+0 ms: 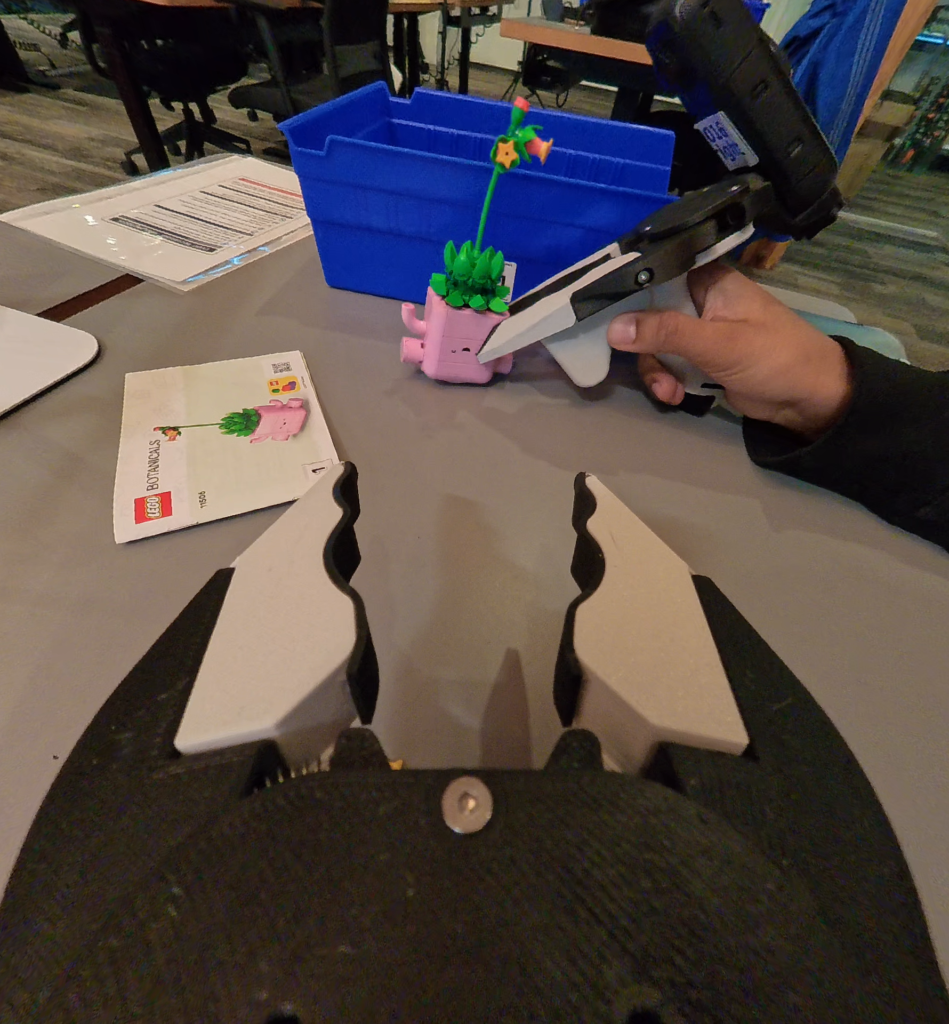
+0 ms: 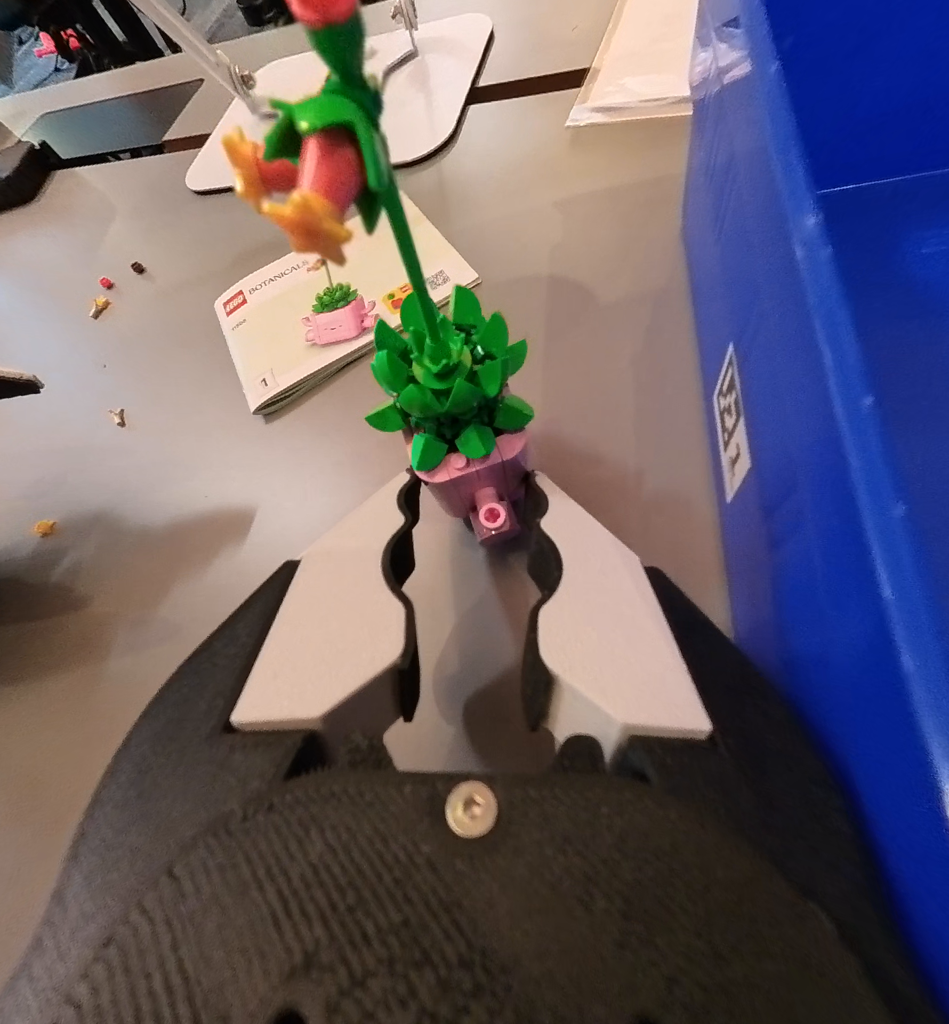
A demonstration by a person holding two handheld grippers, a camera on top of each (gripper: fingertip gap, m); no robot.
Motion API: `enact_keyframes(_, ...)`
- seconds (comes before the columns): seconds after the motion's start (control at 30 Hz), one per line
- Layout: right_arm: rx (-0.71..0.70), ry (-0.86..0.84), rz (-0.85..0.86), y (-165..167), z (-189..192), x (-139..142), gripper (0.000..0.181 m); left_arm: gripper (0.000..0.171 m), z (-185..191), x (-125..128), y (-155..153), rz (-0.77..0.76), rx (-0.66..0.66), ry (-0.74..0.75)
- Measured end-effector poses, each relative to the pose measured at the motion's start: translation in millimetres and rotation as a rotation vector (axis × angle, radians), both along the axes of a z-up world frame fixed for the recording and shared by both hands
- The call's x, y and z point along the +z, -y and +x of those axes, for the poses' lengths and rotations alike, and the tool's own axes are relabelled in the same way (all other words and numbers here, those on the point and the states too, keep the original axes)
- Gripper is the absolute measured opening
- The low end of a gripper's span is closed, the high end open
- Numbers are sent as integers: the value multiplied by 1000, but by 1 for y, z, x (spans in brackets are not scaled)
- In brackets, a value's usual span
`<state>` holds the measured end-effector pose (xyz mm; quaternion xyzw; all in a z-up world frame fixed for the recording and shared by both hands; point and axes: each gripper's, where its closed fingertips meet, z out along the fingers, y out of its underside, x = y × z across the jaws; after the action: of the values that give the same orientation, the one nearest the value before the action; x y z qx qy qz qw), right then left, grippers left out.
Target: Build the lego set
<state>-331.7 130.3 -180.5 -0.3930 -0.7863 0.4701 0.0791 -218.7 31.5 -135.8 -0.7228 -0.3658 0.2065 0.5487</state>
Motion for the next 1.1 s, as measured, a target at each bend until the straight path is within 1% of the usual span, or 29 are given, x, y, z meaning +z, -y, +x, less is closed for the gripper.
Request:
enact_keyframes(0.37,-2,-6,-3,0,-1,1,36,76,0,0,0,-2,0,1)
enact_keyframes(0.53,21,-38,-28,6,-2,7,42,76,0,0,0,-3,-1,0)
enact_keyframes(0.6,26,-55,-26,8,-4,9,38,76,0,0,-1,-4,-1,0)
enact_keyframes(1.1,20,-55,-40,8,-8,11,36,76,0,-1,-1,-12,-1,-1)
